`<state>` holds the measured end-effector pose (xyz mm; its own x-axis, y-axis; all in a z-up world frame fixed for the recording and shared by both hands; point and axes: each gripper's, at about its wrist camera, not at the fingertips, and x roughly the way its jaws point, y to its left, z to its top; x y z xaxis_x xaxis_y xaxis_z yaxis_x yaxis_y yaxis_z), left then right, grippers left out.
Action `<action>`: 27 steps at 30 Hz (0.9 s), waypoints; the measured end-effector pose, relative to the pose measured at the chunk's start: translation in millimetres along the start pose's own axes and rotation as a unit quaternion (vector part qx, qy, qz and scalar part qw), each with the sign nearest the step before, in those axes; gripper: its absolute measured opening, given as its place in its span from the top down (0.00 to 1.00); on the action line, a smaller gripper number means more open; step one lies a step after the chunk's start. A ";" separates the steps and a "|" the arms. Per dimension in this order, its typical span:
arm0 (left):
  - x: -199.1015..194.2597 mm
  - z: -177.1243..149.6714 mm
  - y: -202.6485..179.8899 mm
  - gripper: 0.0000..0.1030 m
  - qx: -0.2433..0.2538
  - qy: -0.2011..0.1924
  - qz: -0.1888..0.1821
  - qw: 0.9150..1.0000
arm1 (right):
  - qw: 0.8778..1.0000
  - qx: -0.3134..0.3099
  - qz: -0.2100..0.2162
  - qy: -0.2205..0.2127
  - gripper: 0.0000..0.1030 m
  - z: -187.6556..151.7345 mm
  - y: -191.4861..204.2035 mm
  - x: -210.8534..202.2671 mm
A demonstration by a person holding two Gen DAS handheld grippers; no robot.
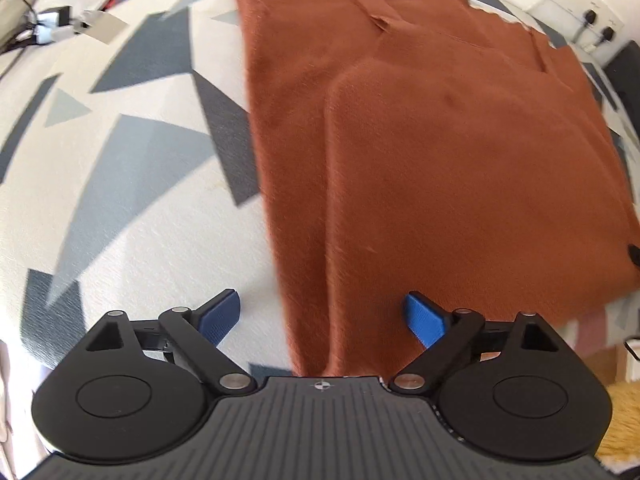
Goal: Fold clothes
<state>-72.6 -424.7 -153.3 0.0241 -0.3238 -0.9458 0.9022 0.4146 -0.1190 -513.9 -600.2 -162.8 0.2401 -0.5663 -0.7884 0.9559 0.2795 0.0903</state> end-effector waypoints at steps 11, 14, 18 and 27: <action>12.3 19.2 -20.1 0.00 0.033 -0.002 0.030 0.999 | 0.999 0.032 -0.028 0.000 0.04 -9.7 -3.9 1.7; 12.1 17.6 -19.1 0.00 0.037 -0.012 0.027 0.999 | 0.999 0.036 -0.035 0.000 0.02 -10.6 -2.5 3.1; 13.8 16.7 -20.0 0.00 0.033 -0.020 0.029 0.999 | 0.998 0.040 -0.041 0.002 0.01 -9.3 -0.8 5.0; 18.0 24.6 -21.5 0.00 0.032 -0.032 0.028 0.999 | 0.998 0.045 -0.047 -0.002 0.01 -10.5 2.1 6.1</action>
